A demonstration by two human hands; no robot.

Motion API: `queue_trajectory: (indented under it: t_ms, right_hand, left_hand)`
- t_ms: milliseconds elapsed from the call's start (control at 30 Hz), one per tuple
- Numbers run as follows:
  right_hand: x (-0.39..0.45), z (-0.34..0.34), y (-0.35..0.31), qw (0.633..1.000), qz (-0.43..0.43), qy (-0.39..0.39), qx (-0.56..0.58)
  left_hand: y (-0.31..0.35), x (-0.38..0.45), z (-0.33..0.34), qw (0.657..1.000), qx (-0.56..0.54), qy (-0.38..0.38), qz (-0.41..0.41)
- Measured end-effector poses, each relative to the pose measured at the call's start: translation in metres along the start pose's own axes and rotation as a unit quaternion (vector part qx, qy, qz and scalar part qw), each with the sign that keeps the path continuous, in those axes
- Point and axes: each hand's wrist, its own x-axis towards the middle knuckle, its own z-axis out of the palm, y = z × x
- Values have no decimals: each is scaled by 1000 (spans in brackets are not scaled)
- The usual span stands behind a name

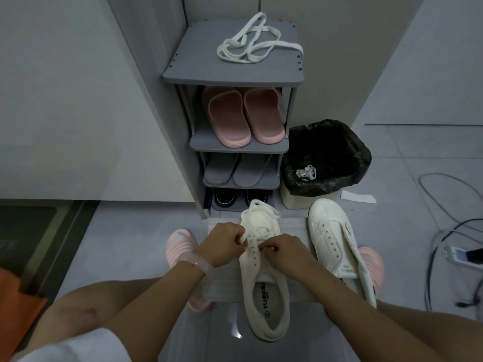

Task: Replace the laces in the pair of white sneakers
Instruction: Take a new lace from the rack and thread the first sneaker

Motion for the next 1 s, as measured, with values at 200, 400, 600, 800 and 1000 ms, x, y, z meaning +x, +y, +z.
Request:
queue_trajectory:
  t_ms: [200,400,600,800,1000]
  right_hand:
    - [-1,2,1,1000,-3,2,-11]
    - [0,2,1,1000,-2,1,-13]
    - [-2,5,1,1000,-13,11,-16]
    - [2,4,4,999,-16,-9,26]
    - [7,8,5,997,6,-14,73]
  left_hand:
    - [0,3,-3,998,55,16,37]
    - [-1,5,4,992,108,37,59]
    - [3,7,4,989,120,32,85]
    - [1,3,14,998,-48,21,-29]
    - [-6,3,14,950,-265,-4,-164]
